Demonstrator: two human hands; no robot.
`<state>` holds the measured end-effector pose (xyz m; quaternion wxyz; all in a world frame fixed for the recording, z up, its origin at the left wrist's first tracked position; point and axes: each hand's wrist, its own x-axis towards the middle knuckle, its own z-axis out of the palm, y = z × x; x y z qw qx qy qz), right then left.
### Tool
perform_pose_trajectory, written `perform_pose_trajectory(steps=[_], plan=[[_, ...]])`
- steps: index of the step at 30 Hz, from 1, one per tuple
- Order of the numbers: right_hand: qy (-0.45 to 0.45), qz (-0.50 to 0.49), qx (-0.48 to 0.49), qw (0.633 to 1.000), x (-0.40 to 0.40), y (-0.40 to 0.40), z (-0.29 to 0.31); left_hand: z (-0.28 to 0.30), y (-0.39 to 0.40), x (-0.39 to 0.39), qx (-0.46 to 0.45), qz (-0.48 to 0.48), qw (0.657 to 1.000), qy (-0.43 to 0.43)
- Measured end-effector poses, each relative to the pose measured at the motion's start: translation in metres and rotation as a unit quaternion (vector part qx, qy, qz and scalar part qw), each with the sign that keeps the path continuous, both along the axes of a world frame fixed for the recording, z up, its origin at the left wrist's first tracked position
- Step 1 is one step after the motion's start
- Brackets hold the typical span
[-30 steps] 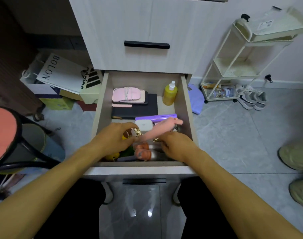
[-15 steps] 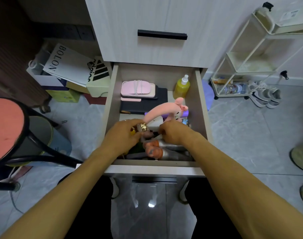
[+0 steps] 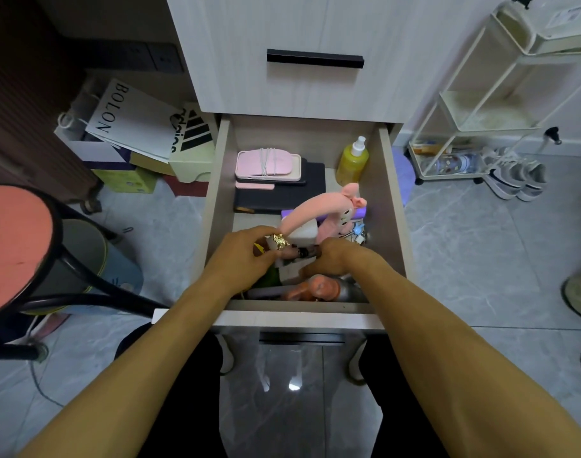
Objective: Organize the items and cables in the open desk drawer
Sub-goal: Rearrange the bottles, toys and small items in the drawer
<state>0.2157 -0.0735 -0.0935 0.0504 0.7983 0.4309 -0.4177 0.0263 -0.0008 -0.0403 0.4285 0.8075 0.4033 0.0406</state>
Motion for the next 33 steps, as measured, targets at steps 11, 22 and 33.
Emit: perform_pose_trajectory(steps=[11, 22, 33], plan=[[0.057, -0.088, 0.108, 0.989, -0.015, -0.012, 0.008, -0.005, 0.003, -0.001, -0.001, 0.017, 1.000, 0.000], [0.115, -0.255, 0.417, 0.865, -0.022, -0.054, 0.046, 0.006, -0.004, -0.008, -0.013, 0.080, 0.986, -0.145], [0.067, -0.224, 0.499, 0.834, -0.052, -0.086, 0.060, 0.030, -0.062, -0.005, -0.152, 0.132, 0.934, -0.296]])
